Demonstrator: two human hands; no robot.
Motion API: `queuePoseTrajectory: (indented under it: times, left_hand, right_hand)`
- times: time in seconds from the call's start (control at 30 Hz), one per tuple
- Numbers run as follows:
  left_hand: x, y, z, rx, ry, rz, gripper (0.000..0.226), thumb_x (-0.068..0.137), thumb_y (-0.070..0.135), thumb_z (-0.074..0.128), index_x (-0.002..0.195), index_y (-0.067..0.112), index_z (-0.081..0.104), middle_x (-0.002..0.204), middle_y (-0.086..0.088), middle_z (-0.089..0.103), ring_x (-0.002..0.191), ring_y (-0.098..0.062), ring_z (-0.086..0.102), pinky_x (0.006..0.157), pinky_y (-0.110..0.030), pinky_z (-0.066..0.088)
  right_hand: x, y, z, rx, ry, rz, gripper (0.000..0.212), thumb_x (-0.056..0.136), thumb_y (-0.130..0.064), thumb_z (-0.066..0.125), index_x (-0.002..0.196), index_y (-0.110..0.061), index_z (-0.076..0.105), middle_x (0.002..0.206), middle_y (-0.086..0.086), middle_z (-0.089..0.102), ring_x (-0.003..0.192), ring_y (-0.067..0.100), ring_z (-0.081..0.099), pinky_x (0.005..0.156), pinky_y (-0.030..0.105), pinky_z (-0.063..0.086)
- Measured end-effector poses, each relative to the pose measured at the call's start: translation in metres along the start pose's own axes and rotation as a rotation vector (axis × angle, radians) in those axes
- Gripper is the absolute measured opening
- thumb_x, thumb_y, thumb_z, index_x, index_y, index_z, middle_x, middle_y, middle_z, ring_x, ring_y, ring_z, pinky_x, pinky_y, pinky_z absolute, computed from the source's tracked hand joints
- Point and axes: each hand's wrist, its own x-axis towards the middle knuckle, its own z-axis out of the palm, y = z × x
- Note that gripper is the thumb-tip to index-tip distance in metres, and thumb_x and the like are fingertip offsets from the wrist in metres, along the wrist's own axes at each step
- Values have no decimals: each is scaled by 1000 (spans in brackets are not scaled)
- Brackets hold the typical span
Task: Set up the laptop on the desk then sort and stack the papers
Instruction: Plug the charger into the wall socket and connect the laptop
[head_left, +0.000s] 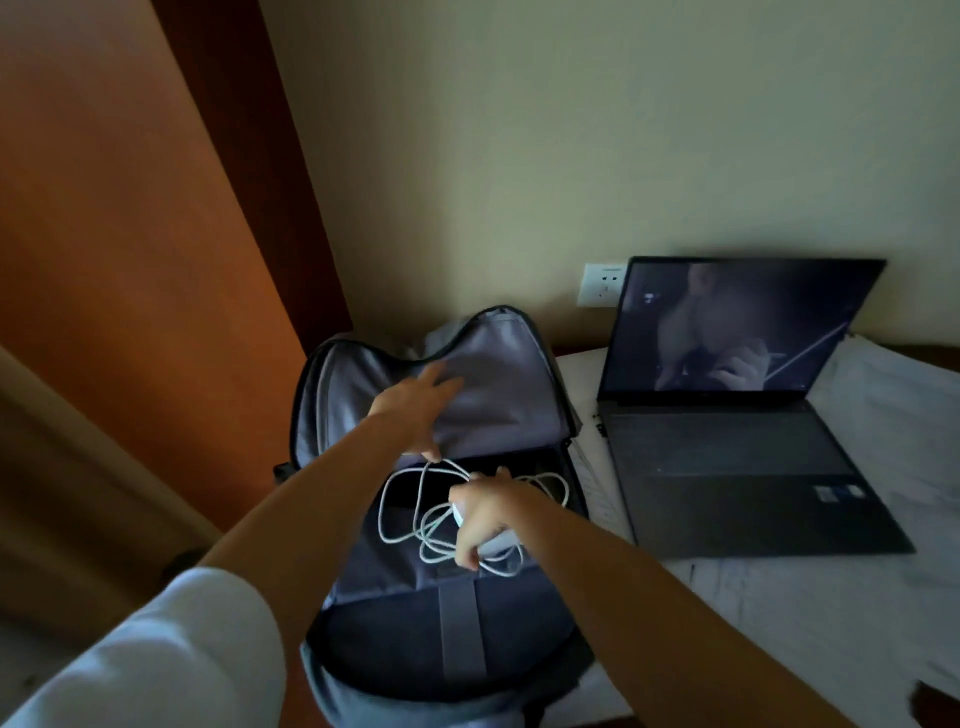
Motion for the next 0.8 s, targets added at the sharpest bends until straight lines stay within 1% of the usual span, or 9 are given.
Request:
queuePoseTrajectory:
  times: [0.07,0.17,0.3,0.4,0.47,0.53,0.6,0.7,0.8]
  left_hand:
    - [-7,9,0,-114,22,-49,114,66,38,83,152,29,9,156,-8,2,126,-39,46,99,-43,44]
    - [-23,33,-6,-147,121,-137,93,82,27,70,151,30,9,156,-13,-4,118,-41,53,94,-41,44]
    - [-44,65,-24,-206,346,-239,77,86,6,50,151,23,13,147,-13,24,106,-42,58,81,-45,48]
    - [-56,83,-36,-224,458,-350,72,91,12,44,152,21,7,132,-15,50,100,-39,61,72,-40,47]
    - [-66,94,-41,-197,410,-404,70,91,16,44,152,27,10,116,-16,62,97,-35,62,70,-37,47]
    - [-77,107,-46,-114,409,-419,47,91,18,41,138,21,46,118,-15,64,104,-34,60,81,-37,50]
    - [-89,125,-46,-49,450,-449,34,94,23,41,116,9,64,121,-15,62,110,-33,57,90,-37,47]
    - [-106,154,-34,-37,426,-416,37,95,30,39,119,12,61,124,-12,59,114,-31,53,94,-37,40]
    - [-115,176,-10,-178,141,-351,37,94,33,39,122,15,58,126,-10,59,113,-30,55,93,-37,45]
  right_hand:
    - [-20,11,3,142,17,-36,64,53,-33,78,111,-14,58,116,9,55,103,29,52,81,42,55]
    - [-53,34,5,480,25,-32,69,56,-29,76,120,-15,54,116,7,58,102,25,58,83,40,53]
    - [-100,70,3,890,-31,-58,69,64,-15,74,127,-21,47,104,8,56,84,14,62,68,25,50]
    - [-125,98,12,1128,14,-84,35,76,-3,65,102,-23,52,84,9,57,70,17,58,67,29,47]
    - [-138,113,22,1223,84,-92,30,73,-3,65,93,-20,50,79,11,58,70,22,56,70,35,46]
    - [-151,126,31,1302,171,-89,31,73,-5,66,95,-19,50,78,13,58,68,24,56,69,37,48]
    - [-166,138,39,1380,261,-68,29,77,-6,64,97,-19,49,75,12,58,64,24,56,65,35,48]
    - [-185,154,47,1401,414,-44,28,77,-9,64,100,-16,50,74,10,58,62,23,56,59,30,49]
    - [-200,167,54,1431,548,-74,18,73,-8,66,87,-9,56,69,14,57,54,24,56,51,28,49]
